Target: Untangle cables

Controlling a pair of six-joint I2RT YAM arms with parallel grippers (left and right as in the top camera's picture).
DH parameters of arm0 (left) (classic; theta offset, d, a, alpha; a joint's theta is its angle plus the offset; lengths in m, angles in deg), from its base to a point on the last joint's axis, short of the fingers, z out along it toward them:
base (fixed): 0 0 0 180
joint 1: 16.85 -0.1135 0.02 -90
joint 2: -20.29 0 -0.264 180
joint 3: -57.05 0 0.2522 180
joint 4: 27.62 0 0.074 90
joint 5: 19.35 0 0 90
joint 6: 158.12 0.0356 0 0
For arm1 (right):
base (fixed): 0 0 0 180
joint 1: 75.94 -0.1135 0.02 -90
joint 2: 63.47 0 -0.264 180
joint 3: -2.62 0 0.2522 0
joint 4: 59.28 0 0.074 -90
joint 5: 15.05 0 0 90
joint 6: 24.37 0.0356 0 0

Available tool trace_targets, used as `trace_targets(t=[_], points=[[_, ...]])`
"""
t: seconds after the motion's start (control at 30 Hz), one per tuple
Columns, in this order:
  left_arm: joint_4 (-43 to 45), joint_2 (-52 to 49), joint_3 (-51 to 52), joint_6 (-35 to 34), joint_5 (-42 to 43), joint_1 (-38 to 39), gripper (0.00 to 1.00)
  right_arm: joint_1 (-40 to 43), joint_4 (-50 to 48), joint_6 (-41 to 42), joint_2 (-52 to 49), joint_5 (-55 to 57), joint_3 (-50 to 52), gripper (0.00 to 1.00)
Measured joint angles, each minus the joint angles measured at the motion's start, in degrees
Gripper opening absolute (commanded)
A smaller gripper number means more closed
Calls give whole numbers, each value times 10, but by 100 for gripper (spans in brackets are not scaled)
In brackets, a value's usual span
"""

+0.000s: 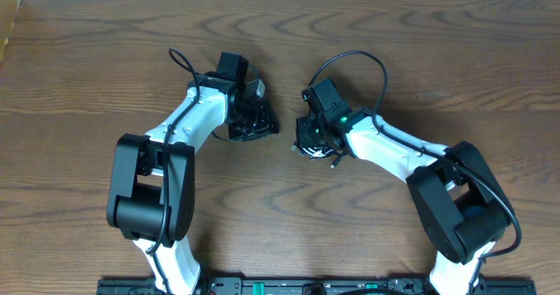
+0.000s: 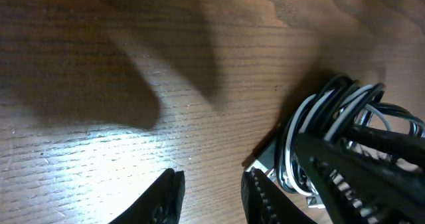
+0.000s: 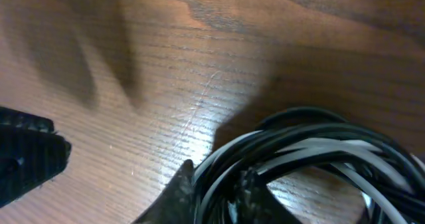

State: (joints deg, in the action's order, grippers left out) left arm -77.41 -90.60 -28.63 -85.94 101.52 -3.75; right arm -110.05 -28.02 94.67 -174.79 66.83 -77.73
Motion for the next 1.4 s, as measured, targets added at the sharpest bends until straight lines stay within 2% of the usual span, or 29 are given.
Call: trace_targets(t=[0.17, 0.4, 0.6, 0.73, 0.93, 1.13, 1.4], points=[[0, 0, 0, 0, 0, 0, 33, 0, -2, 7, -4, -3, -1, 1], [-6, 0, 0, 4, 1, 0, 33, 3, -1, -14, -4, -50, -1, 1], [-10, 0, 0, 27, 32, -7, 33, 42, -37, -94, -3, -216, -1, 1], [-8, 0, 0, 33, 84, -19, 33, 87, -45, -131, -2, -345, -1, 1], [25, 0, 0, 42, 179, -39, 33, 140, -49, -178, -2, -481, -1, 1], [34, 0, 0, 43, 227, -43, 33, 165, -49, -213, -2, -563, -1, 1], [38, 0, 0, 43, 244, -27, 33, 178, -47, -226, -2, -596, -1, 1]])
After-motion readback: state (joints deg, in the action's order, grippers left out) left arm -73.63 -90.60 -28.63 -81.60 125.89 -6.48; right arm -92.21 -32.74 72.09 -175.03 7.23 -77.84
